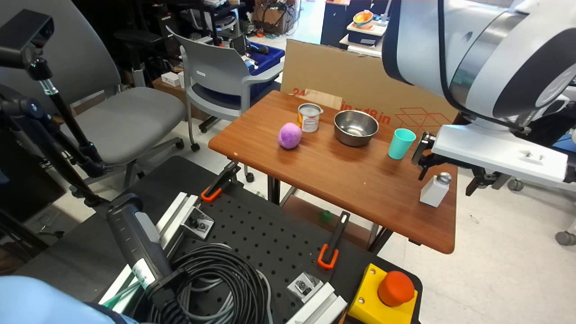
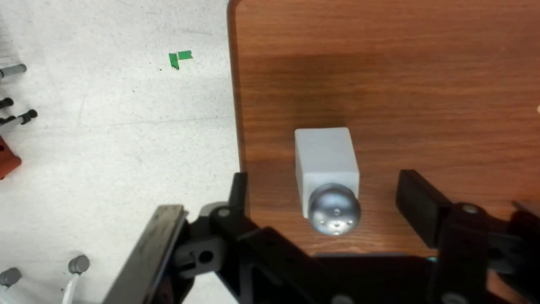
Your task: Move the shaker to the left
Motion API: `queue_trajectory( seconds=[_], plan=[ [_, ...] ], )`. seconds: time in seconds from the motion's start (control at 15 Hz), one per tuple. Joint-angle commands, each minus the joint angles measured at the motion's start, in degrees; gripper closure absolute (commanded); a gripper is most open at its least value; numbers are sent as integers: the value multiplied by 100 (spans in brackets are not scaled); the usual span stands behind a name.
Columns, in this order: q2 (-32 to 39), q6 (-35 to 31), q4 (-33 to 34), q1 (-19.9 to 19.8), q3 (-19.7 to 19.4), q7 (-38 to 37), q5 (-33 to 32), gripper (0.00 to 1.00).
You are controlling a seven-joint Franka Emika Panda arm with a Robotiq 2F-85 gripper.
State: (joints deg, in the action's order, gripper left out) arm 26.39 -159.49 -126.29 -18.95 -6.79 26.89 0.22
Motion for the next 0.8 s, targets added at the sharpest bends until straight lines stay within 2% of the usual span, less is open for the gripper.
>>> queue_trajectory(
  seconds=[0.0,0.4,0.47,0.73],
  plan=[
    [194,-406,50,-153,134,75,-173,44],
    [-17,-181,-43,-167,170,175,-353,88],
    [-92,-149,-87,-171,224,179,-336,91],
    [-381,34,-276,-59,612,-51,-27,91]
  ],
)
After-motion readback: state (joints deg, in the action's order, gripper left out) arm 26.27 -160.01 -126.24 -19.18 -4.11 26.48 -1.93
